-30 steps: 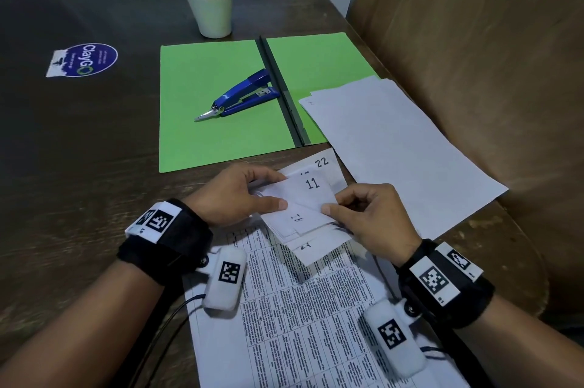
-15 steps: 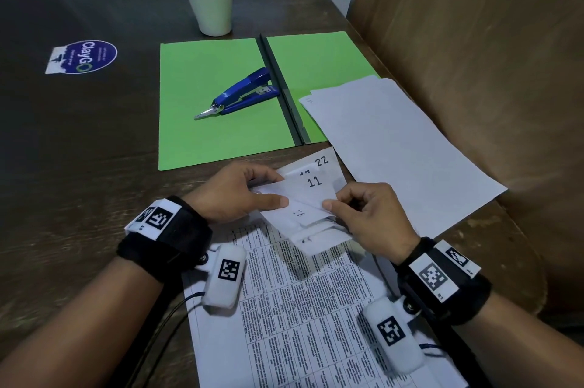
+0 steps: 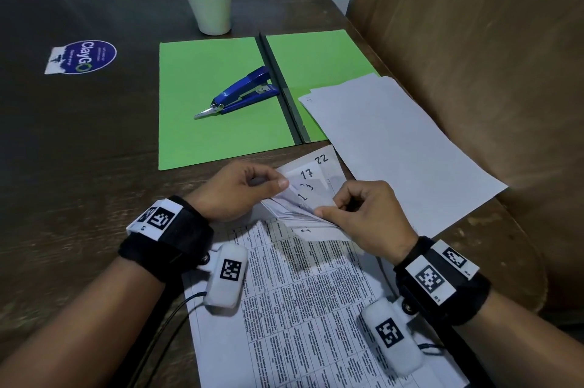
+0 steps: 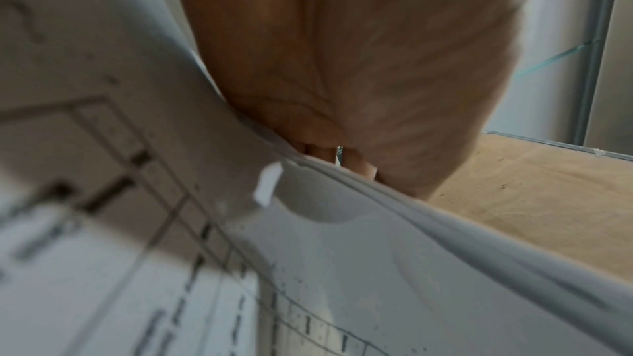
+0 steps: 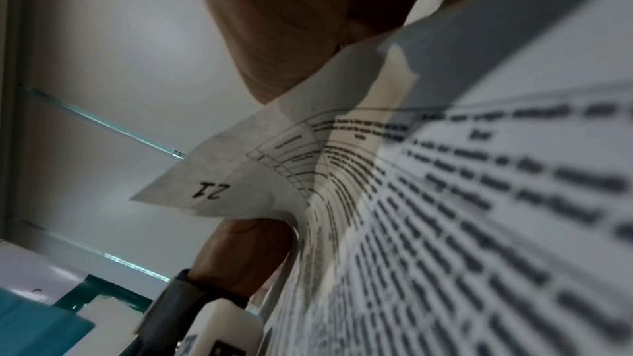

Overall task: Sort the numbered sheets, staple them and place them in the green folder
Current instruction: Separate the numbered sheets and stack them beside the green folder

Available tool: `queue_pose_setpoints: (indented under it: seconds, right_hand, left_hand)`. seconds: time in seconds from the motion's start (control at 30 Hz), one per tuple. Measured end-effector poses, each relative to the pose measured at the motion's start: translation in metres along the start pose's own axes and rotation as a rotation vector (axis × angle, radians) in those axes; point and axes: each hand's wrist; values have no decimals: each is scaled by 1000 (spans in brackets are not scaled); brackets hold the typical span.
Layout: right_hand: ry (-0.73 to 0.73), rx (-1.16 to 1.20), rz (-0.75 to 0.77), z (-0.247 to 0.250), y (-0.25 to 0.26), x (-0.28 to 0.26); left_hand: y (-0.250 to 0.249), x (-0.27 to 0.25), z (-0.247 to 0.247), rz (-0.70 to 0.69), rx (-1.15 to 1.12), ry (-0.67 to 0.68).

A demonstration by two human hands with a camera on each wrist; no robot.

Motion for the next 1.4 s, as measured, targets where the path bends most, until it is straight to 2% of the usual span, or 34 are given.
queue_pose_setpoints:
  seconds: [0.63, 0.8, 0.93, 1.4]
  right_hand:
    - [24, 54, 30, 0, 7, -4]
    - [-126, 250, -33, 1, 7, -1]
    - [-71, 45, -54, 1, -5, 3]
    - [-79, -50, -53, 1, -4, 3]
  left_hand:
    - [-5, -1, -3, 7, -12, 6]
    - [2, 1, -1, 25, -10, -25]
    - [4, 1, -1, 34, -35, -16]
    - [0, -1, 0, 11, -51, -8]
Point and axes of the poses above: each hand's wrist, its own x-axis towards the middle knuckle, its own z-axis out of the back of the hand, y = z × x, and after that the axes turned 5 degrees about x, right-handed
